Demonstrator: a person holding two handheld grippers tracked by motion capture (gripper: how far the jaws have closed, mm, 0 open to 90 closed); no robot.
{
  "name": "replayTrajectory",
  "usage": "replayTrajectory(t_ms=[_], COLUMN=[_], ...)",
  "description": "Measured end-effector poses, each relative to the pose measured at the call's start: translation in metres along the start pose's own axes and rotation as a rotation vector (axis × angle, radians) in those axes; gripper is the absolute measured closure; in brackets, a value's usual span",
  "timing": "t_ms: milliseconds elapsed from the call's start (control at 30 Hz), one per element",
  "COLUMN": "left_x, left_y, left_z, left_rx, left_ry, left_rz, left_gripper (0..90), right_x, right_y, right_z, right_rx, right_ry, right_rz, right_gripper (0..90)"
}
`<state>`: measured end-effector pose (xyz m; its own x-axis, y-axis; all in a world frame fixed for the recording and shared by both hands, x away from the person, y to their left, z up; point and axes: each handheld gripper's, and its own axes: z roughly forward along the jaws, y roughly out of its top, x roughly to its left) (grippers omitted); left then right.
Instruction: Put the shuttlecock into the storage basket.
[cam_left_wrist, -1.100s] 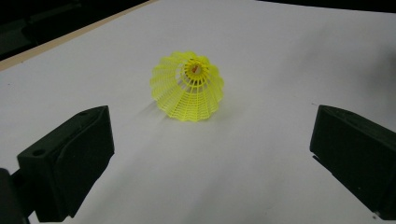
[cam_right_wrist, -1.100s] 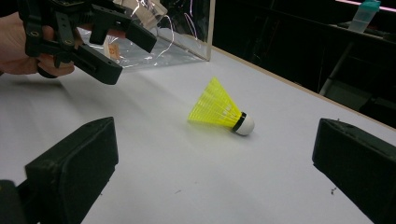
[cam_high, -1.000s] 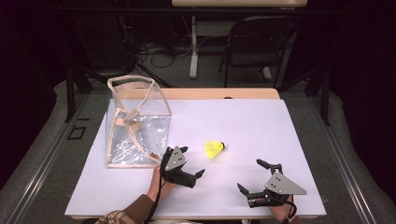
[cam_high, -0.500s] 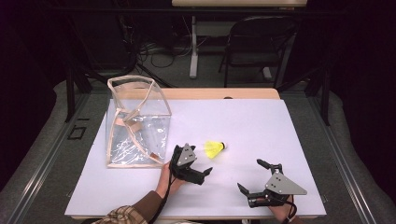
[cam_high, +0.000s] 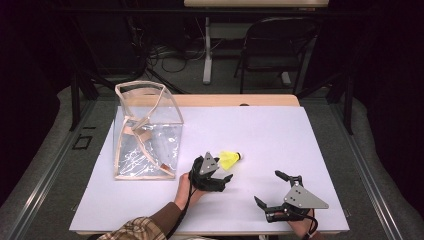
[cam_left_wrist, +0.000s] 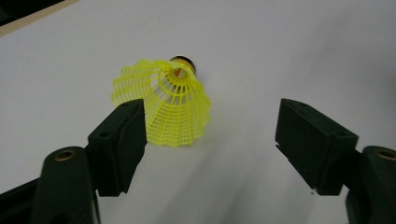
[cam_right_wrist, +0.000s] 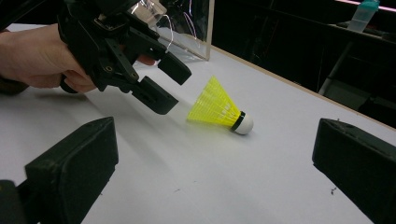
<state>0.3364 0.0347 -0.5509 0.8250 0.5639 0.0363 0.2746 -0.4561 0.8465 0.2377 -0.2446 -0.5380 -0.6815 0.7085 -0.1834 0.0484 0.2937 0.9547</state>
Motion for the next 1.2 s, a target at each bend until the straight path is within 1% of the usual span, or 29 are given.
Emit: replayTrajectory(t_ms=[67, 267, 400, 467, 667, 767, 867, 933, 1067, 1200], left_x=[-0.001, -0.002, -0.003, -0.003, -0.003, -0.003, -0.003, -0.003, -0.005, -0.006], left_y=[0.002, 0.006, 0.009, 0.009, 0.009, 0.009, 0.009, 0.01, 0.011, 0.011], left_z=[0.003, 0.009, 0.013, 0.015, 0.019, 0.021, 0.022, 0.023, 0.026, 0.029], left_rx=[0.01, 0.019, 0.023, 0.027, 0.028, 0.029, 0.035, 0.035, 0.03, 0.045], left_ry=[0.001, 0.012, 0.02, 0.024, 0.04, 0.046, 0.048, 0.055, 0.062, 0.071], left_rz=[-0.002, -0.012, -0.03, -0.033, -0.068, -0.088, -0.092, -0.115, -0.129, -0.141], left_gripper=[31.5, 38.7, 44.3, 46.7, 53.1, 55.9, 58.1, 59.7, 62.9, 63.7], right_x=[0.0, 0.0, 0.0, 0.0, 0.0, 0.0, 0.0, 0.0, 0.0, 0.0], right_y=[0.0, 0.0, 0.0, 0.0, 0.0, 0.0, 0.0, 0.0, 0.0, 0.0], right_z=[0.0, 0.0, 0.0, 0.0, 0.0, 0.0, 0.001, 0.001, 0.0, 0.001], right_rx=[0.002, 0.002, 0.008, 0.009, 0.005, 0.008, 0.011, 0.012, 0.016, 0.018], right_ry=[0.002, 0.001, 0.002, 0.002, 0.002, 0.003, 0.003, 0.003, 0.005, 0.006], right_rz=[0.003, 0.003, 0.001, 0.0, -0.001, -0.001, -0.002, -0.002, -0.003, -0.002], right_gripper=[0.0, 0.0, 0.0, 0.0, 0.0, 0.0, 0.0, 0.0, 0.0, 0.0])
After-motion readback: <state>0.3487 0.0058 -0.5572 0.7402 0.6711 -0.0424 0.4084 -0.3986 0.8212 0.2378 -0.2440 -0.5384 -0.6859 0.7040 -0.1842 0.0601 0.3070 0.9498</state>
